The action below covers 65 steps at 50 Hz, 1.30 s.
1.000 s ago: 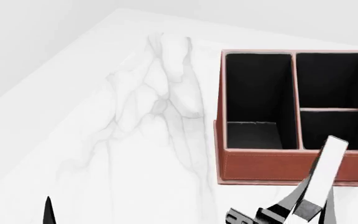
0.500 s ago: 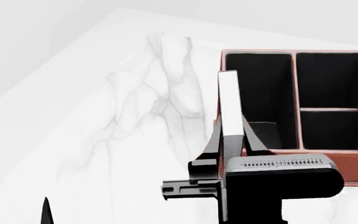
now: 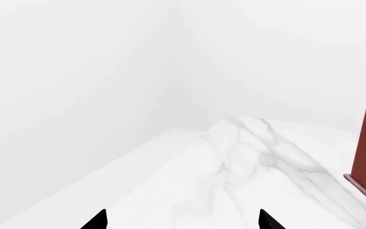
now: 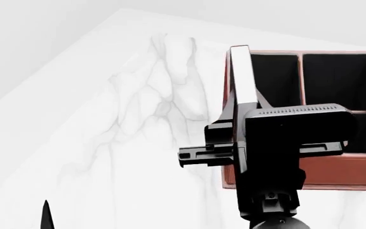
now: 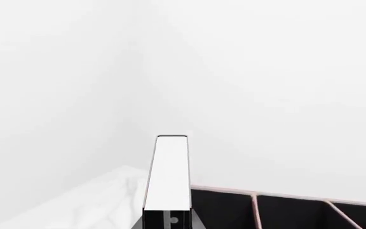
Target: Pick up the book and place it in the left compartment of the caddy.
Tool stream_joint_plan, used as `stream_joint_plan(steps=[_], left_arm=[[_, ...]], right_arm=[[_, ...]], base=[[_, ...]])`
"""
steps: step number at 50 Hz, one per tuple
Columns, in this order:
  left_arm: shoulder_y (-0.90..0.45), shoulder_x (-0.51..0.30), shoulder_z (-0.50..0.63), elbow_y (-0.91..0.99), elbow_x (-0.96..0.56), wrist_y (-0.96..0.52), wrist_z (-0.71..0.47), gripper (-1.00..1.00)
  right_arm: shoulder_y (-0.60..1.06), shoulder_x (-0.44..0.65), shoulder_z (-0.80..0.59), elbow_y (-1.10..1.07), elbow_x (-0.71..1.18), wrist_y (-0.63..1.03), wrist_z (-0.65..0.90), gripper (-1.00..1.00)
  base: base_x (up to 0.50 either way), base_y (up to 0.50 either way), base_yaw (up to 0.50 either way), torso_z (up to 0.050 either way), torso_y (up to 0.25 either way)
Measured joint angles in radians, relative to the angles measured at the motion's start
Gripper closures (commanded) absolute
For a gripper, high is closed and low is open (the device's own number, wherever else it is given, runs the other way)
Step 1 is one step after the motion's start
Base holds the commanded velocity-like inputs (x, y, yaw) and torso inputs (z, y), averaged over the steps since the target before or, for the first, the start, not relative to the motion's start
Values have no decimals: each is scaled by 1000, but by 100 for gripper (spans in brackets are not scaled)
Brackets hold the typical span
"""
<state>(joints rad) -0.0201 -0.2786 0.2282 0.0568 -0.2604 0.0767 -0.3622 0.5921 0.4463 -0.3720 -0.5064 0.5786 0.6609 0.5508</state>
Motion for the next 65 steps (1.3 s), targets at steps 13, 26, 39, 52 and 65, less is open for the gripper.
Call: stream_joint_plan(steps=[13, 26, 39, 52, 65], left_arm=[[-1, -4, 3, 3, -4, -1, -3, -100], [0, -11, 3, 8, -14, 16, 4, -100], [17, -12, -1, 16, -22, 57, 7, -100], [20, -16, 11, 11, 18, 90, -1, -100], [18, -16, 17, 6, 38, 93, -15, -100]], right_arm=[[21, -3, 11, 47, 6, -19, -22, 100], [150, -43, 13, 318, -18, -149, -159, 100], [279, -61, 19, 487, -32, -188, -231, 100], [355, -92, 19, 656, -62, -257, -282, 100], [399, -120, 15, 804, -78, -321, -319, 100]], base=[[0, 0, 0, 0, 1], [0, 0, 0, 1, 2], [0, 0, 0, 0, 2], [0, 0, 0, 0, -161], [-1, 0, 0, 0, -115]])
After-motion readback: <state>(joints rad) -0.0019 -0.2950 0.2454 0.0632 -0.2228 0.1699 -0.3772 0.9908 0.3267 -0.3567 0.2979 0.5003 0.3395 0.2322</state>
